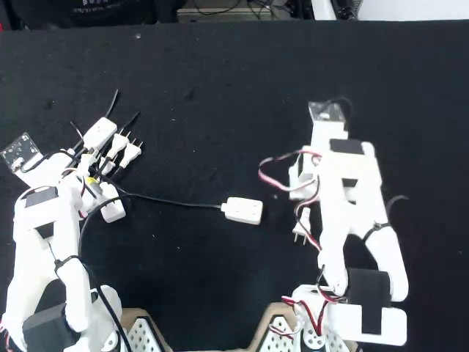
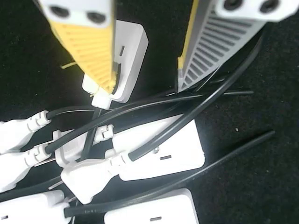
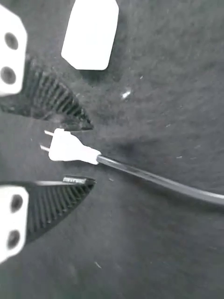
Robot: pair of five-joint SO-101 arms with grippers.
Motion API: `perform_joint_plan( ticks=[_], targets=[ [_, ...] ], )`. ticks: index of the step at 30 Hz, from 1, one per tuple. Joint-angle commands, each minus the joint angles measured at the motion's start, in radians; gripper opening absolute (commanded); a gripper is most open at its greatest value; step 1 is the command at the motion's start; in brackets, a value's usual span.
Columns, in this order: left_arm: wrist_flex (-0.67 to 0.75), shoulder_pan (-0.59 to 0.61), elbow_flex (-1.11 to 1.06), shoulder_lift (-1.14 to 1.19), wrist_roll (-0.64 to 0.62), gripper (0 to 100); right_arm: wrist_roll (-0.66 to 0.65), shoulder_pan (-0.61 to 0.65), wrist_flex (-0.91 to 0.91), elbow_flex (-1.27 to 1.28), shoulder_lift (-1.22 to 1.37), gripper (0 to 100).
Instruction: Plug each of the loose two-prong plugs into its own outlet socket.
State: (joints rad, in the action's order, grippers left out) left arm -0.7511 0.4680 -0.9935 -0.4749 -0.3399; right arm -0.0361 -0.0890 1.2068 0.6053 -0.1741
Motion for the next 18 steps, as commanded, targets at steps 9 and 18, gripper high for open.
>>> perform_joint_plan(
  ticks=[9,18],
  targets=[
    [0.011,-0.005,0.005,-0.026,-0.005,21,-1.536,-0.066,0.112,-0.024,-0.102,15.5],
    [0.011,-0.005,0.012,-0.026,0.058,21,-1.768,-0.069,0.040,0.018,-0.119,16.2]
  ],
)
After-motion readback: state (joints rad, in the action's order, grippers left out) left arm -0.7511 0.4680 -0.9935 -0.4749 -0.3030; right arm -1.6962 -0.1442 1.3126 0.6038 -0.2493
